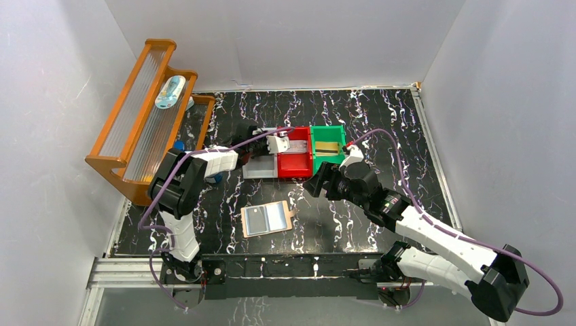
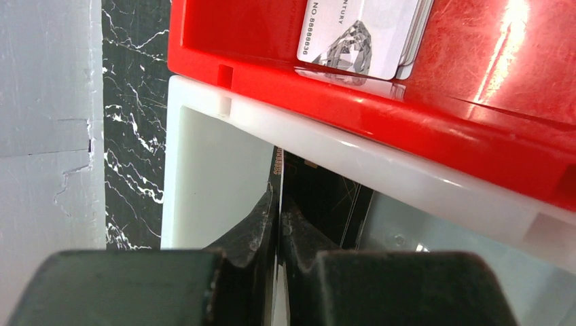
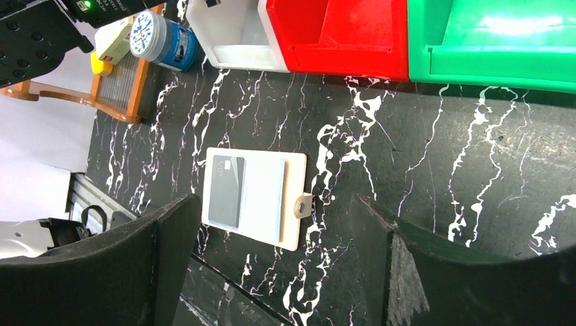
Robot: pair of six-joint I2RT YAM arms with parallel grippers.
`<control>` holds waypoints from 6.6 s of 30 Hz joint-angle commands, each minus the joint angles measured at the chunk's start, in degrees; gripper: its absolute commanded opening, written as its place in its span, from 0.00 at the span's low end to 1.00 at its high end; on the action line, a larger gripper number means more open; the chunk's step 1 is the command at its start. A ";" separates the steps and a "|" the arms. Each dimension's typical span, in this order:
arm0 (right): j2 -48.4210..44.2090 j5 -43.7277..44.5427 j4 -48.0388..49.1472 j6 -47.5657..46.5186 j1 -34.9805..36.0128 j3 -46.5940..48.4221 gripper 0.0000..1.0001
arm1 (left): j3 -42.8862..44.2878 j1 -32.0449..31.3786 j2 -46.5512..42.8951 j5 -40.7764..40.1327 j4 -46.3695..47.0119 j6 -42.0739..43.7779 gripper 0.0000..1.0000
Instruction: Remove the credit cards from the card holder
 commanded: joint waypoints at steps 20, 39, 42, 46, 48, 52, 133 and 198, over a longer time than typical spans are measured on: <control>0.71 1.64 0.11 -0.33 -0.39 1.42 0.91 | 0.04 -0.08 0.21 1.98 -4.05 -1.56 0.37; 0.69 1.14 -0.13 -0.52 -0.47 1.41 0.92 | 0.46 -0.04 -1.94 1.86 -8.39 -4.08 0.58; 0.67 1.07 -0.03 -0.49 -0.55 1.29 0.92 | 1.16 0.07 -2.01 1.67 -9.85 -4.38 0.61; 0.77 0.77 0.23 -0.50 -0.56 1.19 0.92 | 0.05 0.18 -1.91 1.13 -7.52 -4.21 0.61; 0.81 0.68 0.15 -0.41 -0.56 1.32 0.92 | 0.14 0.30 -1.14 0.44 -6.70 -4.02 0.60; 0.50 0.67 -0.18 -0.30 -0.63 1.34 0.92 | 1.56 0.32 0.23 -0.22 -6.99 -4.00 0.58; 66.83 15.09 -28.96 1.06 27.53 53.40 0.79 | -24.60 0.67 -82.11 -47.54 -51.84 -95.79 0.98; 63.82 11.76 -24.33 -0.12 25.17 48.73 0.80 | -23.91 0.66 -83.48 -41.72 -58.84 -106.64 0.98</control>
